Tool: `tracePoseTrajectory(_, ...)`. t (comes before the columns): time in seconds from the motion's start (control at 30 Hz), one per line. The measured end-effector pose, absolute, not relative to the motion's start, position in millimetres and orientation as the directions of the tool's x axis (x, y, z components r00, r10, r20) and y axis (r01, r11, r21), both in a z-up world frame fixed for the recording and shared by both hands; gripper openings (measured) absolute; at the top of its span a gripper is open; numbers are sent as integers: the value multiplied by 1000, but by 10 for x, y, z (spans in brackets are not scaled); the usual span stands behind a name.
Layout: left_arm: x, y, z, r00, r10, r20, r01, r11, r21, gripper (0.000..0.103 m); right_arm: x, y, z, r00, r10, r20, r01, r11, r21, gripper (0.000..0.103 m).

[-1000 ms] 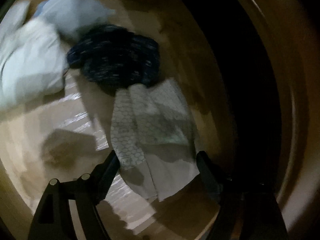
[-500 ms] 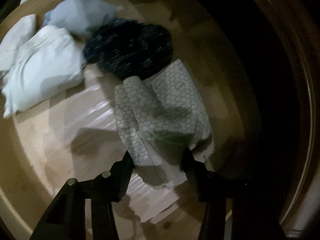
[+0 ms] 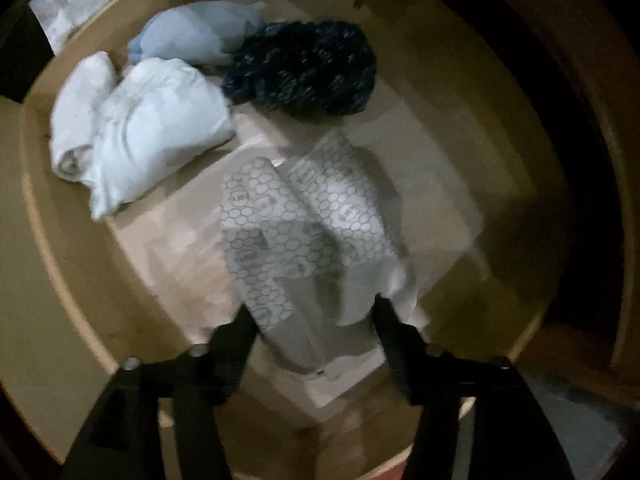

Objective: Take underwear out of drawer
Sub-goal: 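Reach the right gripper into the drawer and grasp the hexagon-print white underwear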

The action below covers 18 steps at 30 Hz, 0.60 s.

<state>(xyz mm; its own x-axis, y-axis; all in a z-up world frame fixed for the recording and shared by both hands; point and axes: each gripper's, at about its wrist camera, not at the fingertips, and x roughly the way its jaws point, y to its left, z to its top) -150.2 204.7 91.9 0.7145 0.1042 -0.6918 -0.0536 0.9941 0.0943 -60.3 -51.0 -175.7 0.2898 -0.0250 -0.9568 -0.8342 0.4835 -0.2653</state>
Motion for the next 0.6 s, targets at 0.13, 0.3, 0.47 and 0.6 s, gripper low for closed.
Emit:
tracePoseTrajectory(0.13,-1500,2079,926,715,93,-693,-54,995,78,103,-754,-414,-1702,357,-35,-934,-832,443,-334,69)
tracePoseTrajectory(0.3,-1490,2083,924,714,87,-694,-53,996,71,103,-831,-290,-1769,416,-63,-907,-817,412,-403,79)
tracePoseTrajectory(0.47,-1482,2091,919,713,85,-695,-54,996,67,103,-741,-220,-1842,327,-62,-943,-825,468,-317,80)
tracePoseTrajectory(0.6,-1483,2082,909,713,83,-696,-58,997,59,102,-559,-311,-1766,241,-18,-970,-819,533,-213,70)
